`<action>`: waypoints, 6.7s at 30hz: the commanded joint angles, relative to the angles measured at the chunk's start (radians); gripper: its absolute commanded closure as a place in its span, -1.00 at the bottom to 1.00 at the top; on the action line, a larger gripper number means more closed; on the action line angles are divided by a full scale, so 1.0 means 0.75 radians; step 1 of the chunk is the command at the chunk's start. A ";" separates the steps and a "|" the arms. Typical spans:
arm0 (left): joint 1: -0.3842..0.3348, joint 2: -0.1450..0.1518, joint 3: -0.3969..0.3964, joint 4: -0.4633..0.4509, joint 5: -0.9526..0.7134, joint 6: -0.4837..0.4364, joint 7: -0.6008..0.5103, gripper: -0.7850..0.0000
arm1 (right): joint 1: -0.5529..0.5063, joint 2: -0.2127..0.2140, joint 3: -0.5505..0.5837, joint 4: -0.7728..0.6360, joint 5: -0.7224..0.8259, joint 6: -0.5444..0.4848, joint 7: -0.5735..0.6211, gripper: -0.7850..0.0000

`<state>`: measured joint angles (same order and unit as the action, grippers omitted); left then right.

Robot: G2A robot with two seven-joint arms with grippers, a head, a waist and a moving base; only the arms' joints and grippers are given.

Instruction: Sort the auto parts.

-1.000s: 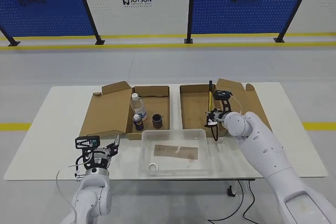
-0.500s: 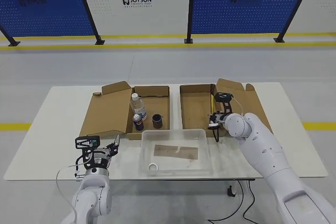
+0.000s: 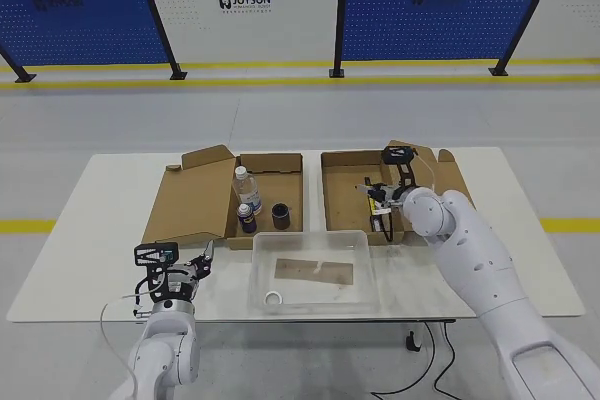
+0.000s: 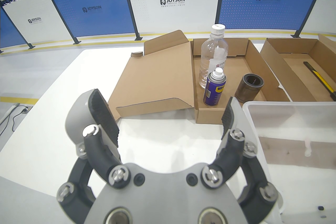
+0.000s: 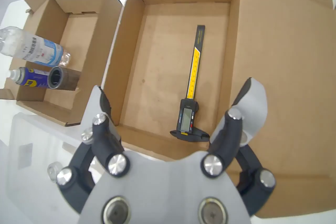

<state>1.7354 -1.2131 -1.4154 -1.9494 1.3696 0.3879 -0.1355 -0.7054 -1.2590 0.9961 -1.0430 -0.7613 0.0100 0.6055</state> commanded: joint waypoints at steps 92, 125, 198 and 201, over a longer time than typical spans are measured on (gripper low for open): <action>0.000 0.000 0.000 0.000 0.000 0.000 0.000 -1.00 | 0.099 -0.223 -0.689 -0.298 -0.058 0.051 0.905 0.35; 0.000 0.000 0.000 0.000 0.000 0.000 0.000 -1.00 | 0.210 -0.544 -0.897 0.276 0.071 -0.241 0.719 0.26; 0.000 0.000 0.000 0.000 0.000 0.000 0.000 -1.00 | -0.276 -0.277 -0.025 -0.419 0.044 -0.226 0.712 1.00; 0.000 0.000 0.000 0.000 0.000 0.000 0.000 -1.00 | -0.401 -0.246 0.096 -0.506 0.169 -0.312 0.665 1.00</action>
<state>1.7354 -1.2131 -1.4154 -1.9494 1.3696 0.3879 -0.1355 -0.9751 -1.4490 1.0368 -1.4060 -0.6698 -0.2049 1.1160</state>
